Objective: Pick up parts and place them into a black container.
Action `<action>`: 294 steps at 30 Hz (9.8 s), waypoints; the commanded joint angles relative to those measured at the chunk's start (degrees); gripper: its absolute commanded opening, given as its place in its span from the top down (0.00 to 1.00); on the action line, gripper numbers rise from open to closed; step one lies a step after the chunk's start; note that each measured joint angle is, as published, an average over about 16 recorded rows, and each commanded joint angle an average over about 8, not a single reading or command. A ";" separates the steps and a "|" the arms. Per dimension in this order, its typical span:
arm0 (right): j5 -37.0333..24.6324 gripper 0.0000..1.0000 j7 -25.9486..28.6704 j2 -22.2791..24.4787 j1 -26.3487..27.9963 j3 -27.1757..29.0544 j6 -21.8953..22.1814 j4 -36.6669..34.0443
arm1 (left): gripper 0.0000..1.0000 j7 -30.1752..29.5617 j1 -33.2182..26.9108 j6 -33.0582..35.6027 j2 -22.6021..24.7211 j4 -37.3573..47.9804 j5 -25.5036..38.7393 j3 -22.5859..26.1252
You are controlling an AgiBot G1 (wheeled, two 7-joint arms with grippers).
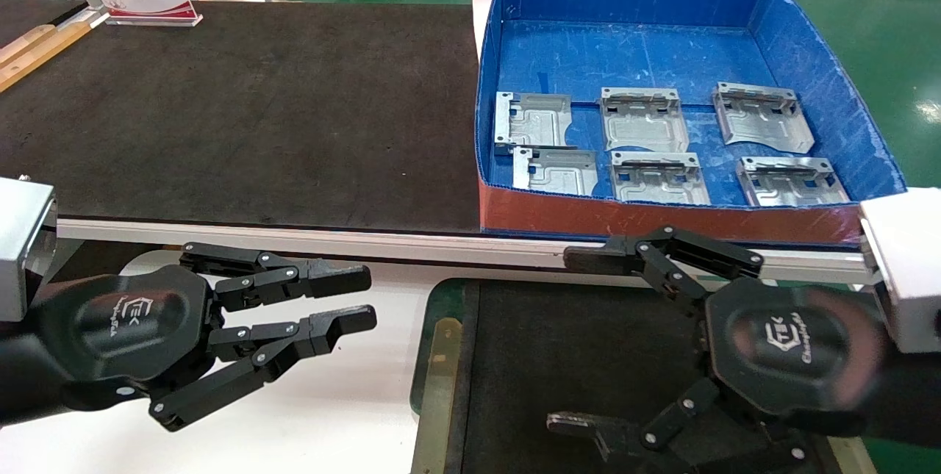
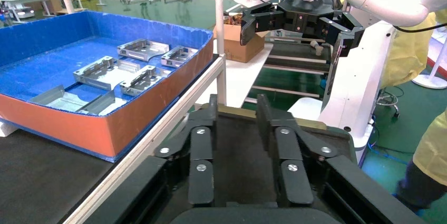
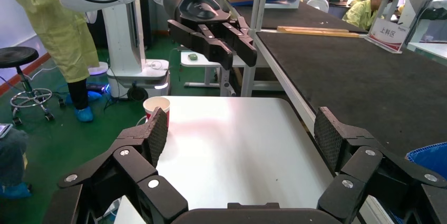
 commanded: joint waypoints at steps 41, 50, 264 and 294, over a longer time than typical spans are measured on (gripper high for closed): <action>-19.07 0.00 -27.17 -18.13 34.00 -4.87 23.22 -65.36 | 0.00 0.00 0.00 0.00 0.00 0.00 0.00 0.00; -18.52 0.00 -27.80 -21.23 36.17 -4.16 33.75 -71.41 | 0.00 0.00 0.00 0.00 0.00 0.00 0.00 0.00; -26.36 1.00 -7.61 -14.46 13.39 -18.52 -2.30 -31.07 | 0.00 0.00 0.00 0.00 0.00 0.00 0.00 0.00; -37.32 1.00 -37.85 -28.28 21.31 -24.20 2.94 -57.28 | 0.00 0.00 0.00 0.00 0.00 0.00 0.00 0.00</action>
